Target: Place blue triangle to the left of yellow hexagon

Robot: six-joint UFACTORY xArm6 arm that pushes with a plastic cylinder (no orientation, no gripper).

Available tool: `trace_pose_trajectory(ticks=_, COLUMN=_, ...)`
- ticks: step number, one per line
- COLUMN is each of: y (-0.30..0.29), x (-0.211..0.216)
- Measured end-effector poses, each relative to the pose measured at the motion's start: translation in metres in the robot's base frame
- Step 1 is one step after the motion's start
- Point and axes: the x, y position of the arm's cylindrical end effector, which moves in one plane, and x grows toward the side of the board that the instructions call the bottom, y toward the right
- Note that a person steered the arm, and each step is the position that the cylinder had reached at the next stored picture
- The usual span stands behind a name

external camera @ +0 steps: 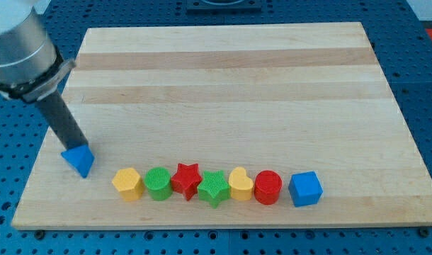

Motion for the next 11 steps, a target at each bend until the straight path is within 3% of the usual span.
trace_pose_trajectory(ticks=5, y=0.000, x=0.042)
trace_pose_trajectory(ticks=6, y=-0.024, x=0.020)
trace_pose_trajectory(ticks=7, y=-0.064, x=0.021)
trace_pose_trajectory(ticks=8, y=-0.068, x=0.032)
trace_pose_trajectory(ticks=11, y=-0.022, x=0.070)
